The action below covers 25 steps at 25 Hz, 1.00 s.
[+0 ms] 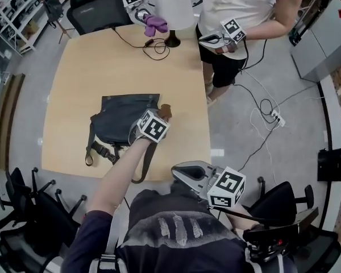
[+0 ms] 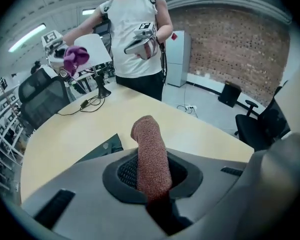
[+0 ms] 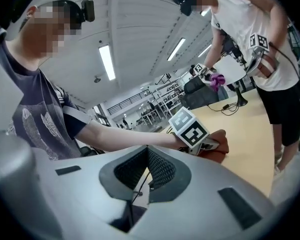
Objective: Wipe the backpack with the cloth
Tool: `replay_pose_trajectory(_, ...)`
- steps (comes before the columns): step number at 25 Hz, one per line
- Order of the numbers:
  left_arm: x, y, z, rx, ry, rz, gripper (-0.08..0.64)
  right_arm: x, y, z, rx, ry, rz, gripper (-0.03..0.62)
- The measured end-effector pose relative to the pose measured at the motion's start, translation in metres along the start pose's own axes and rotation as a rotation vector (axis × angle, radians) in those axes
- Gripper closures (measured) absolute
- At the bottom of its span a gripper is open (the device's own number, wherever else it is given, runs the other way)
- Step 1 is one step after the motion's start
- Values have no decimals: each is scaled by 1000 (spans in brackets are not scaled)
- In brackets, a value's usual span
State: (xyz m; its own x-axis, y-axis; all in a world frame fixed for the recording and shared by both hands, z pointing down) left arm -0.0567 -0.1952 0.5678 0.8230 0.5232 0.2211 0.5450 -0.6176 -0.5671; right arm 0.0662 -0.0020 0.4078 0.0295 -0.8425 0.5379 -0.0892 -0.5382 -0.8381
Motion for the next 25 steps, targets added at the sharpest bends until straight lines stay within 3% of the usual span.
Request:
replay_pose_trajectory(4, -10, -13, -16, -52, 41, -164, 502, 22, 12, -4, -9, 4, -7, 589)
replay_pose_trajectory(7, -9, -19, -16, -22, 69, -298, 502, 34, 18, -11, -12, -9, -13, 589)
replay_pose_trajectory(9, -14, -26, -13, 11, 87, -345, 502, 37, 22, -24, -17, -15, 1, 589)
replay_pose_trajectory(12, -28, -44, -7, 39, 88, -338, 502, 40, 27, -50, -19, -13, 19, 589)
replay_pose_trajectory(17, -35, -72, 11, 58, 53, -296, 502, 43, 26, -81, -51, 0, -31, 589)
replay_pose_trajectory(21, -72, -102, 31, 52, 117, -259, 502, 43, 34, -115, -93, 67, 11, 589)
replay_pose_trajectory(25, -94, -146, 54, 27, 152, -168, 502, 36, 34, -134, -111, 93, 3, 589)
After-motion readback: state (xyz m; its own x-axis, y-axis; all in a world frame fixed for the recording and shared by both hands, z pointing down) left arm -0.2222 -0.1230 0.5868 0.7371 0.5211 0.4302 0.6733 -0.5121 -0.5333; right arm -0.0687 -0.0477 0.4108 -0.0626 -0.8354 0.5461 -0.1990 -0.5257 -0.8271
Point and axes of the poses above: the fingertips, and each gripper's own axes: z backward along the fingers, x to its right, y out of its top, the point moved 6 cm from there along z, backward along the fingers, and after that the axes turned 11 degrees about y, right-handed, at the moved point
